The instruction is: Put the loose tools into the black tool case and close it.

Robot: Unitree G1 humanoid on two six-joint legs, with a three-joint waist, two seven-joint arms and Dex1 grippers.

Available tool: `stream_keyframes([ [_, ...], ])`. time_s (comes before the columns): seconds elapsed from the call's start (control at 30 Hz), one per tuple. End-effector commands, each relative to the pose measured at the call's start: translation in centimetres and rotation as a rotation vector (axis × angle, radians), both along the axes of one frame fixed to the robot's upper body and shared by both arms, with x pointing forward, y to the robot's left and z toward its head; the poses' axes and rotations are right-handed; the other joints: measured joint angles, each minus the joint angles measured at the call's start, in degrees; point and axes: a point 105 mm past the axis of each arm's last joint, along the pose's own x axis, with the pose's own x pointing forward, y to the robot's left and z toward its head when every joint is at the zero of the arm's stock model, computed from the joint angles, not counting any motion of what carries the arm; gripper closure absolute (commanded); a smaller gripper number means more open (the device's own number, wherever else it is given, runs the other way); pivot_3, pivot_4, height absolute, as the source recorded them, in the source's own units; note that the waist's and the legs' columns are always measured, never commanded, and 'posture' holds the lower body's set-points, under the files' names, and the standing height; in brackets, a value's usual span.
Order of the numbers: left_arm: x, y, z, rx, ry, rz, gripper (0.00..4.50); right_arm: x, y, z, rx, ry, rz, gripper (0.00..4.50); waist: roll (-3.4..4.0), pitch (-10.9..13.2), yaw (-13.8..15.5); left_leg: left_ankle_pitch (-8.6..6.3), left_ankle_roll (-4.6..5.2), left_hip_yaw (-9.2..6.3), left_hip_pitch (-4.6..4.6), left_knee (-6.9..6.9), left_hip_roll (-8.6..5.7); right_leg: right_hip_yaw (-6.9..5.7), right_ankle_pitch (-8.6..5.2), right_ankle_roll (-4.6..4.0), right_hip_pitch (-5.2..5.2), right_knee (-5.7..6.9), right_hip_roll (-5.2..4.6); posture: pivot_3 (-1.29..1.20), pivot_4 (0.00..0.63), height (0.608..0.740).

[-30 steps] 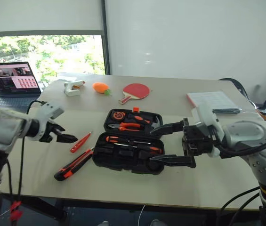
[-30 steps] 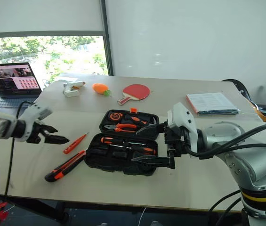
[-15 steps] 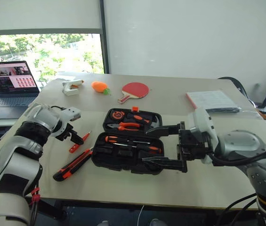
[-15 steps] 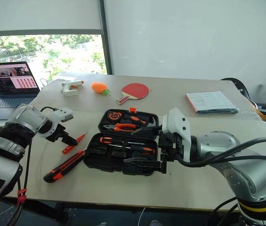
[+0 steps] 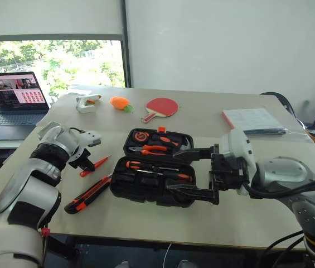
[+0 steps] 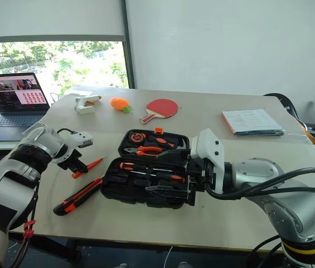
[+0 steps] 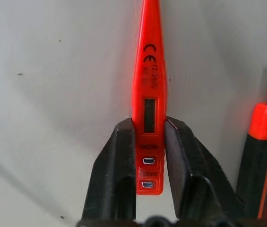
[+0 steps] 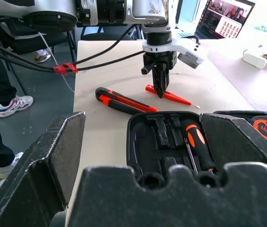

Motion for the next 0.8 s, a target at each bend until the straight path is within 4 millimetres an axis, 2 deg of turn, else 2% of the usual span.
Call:
stream_keyframes([
  [0.03, -0.1, -0.2, -0.7, -0.015, 0.020, -0.008, 4.08, -0.2, 0.0, 0.9, 0.015, -0.049, 0.010, 0.00, 0.00, 0.00, 0.01, 0.00, 0.00, 0.00, 0.01, 0.00, 0.00, 0.00, 0.00, 0.00, 0.00, 0.00, 0.00, 0.00, 0.150, 0.736],
  [0.23, 0.2, 0.8, -0.5, -0.012, -0.026, -0.013, 4.08, 0.0, -0.5, 0.5, -0.006, -0.038, -0.006, 0.00, 0.01, 0.00, 0.03, 0.00, 0.00, -0.02, 0.05, 0.03, 0.00, -0.01, 0.00, 0.00, 0.04, 0.06, 0.00, 0.00, 0.150, 0.736],
  [0.33, 0.7, 2.6, 0.7, 0.034, -0.114, -0.047, 4.08, 0.0, -1.3, -0.3, -0.037, 0.025, -0.022, 0.00, 0.01, 0.00, 0.09, 0.01, 0.00, -0.03, 0.07, 0.04, 0.01, -0.02, 0.00, 0.00, 0.06, 0.09, 0.00, 0.00, 0.150, 0.736],
  [0.43, 1.8, 2.8, 2.6, 0.043, -0.278, -0.170, 4.08, -0.1, -2.1, -0.7, -0.059, 0.050, -0.031, 0.00, 0.00, 0.00, 0.02, 0.01, 0.00, -0.05, 0.04, 0.07, 0.01, -0.04, 0.01, -0.01, 0.04, 0.09, 0.00, 0.00, 0.150, 0.736],
  [0.53, 2.1, 1.8, 4.6, -0.012, -0.373, -0.285, 4.08, -0.1, -2.6, -0.7, -0.072, 0.055, -0.048, 0.00, -0.07, 0.04, 0.04, 0.01, 0.00, -0.08, -0.03, 0.06, 0.03, -0.09, 0.01, -0.02, 0.00, 0.07, -0.02, 0.00, 0.150, 0.736],
  [0.6, 2.1, 0.3, 6.2, -0.069, -0.440, -0.414, 4.08, -0.2, -2.8, -0.6, -0.073, 0.058, -0.051, 0.00, -0.08, 0.04, 0.08, 0.01, 0.00, -0.08, -0.02, 0.07, 0.02, -0.11, 0.01, -0.02, 0.02, 0.05, -0.04, 0.00, 0.150, 0.736],
  [0.7, 1.8, -1.6, 7.7, -0.156, -0.450, -0.510, 4.08, -0.3, -2.9, -0.6, -0.076, 0.059, -0.055, 0.00, -0.09, 0.05, 0.30, 0.01, 0.00, -0.09, -0.09, 0.11, 0.02, -0.20, 0.02, -0.02, 0.03, 0.01, -0.07, 0.00, 0.150, 0.736],
  [0.8, 0.6, -5.3, 8.9, -0.230, -0.394, -0.697, 4.08, -0.3, -2.8, -0.9, -0.083, 0.060, -0.062, 0.00, -0.10, 0.06, 0.44, 0.01, 0.00, -0.14, -0.15, 0.17, 0.00, -0.27, 0.02, -0.01, 0.05, 0.00, -0.07, 0.00, 0.150, 0.736],
])
